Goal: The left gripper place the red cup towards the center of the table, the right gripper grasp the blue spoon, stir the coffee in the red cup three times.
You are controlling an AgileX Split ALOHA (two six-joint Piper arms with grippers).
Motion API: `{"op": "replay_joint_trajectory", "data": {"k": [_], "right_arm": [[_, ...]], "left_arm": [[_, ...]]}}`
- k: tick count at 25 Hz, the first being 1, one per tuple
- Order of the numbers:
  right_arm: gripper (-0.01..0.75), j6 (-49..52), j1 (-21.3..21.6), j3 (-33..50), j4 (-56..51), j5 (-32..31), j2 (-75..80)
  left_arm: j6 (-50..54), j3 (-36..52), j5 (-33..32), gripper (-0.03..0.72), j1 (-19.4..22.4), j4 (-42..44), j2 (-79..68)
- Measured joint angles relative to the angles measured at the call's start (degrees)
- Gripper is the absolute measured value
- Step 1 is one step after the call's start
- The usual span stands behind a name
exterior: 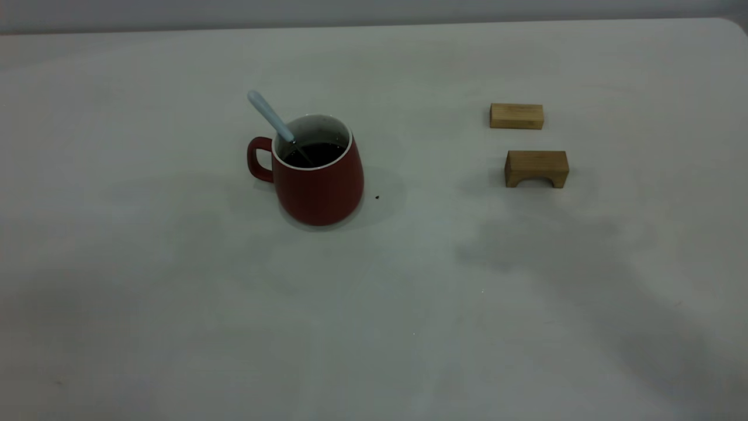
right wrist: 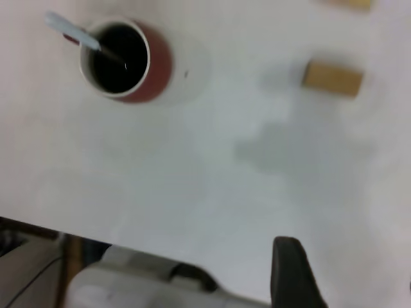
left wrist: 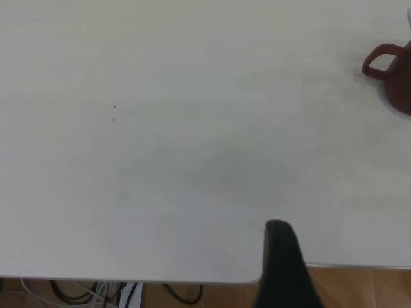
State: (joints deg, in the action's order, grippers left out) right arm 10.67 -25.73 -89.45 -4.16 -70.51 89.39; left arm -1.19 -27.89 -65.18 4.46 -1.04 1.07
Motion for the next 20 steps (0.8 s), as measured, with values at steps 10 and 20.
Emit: {"op": "replay_joint_trajectory", "data": {"k": [10, 20], "right_arm": [[0.474, -6.6, 0.0, 25.8, 0.7, -0.4, -27.2], [0.474, -6.9, 7.2, 48.9, 4.2, -0.4, -59.9]], "left_arm": [[0.0, 0.0, 0.0, 0.560, 0.0, 0.0, 0.0], [0.0, 0.0, 0.0, 0.560, 0.0, 0.0, 0.0]]}}
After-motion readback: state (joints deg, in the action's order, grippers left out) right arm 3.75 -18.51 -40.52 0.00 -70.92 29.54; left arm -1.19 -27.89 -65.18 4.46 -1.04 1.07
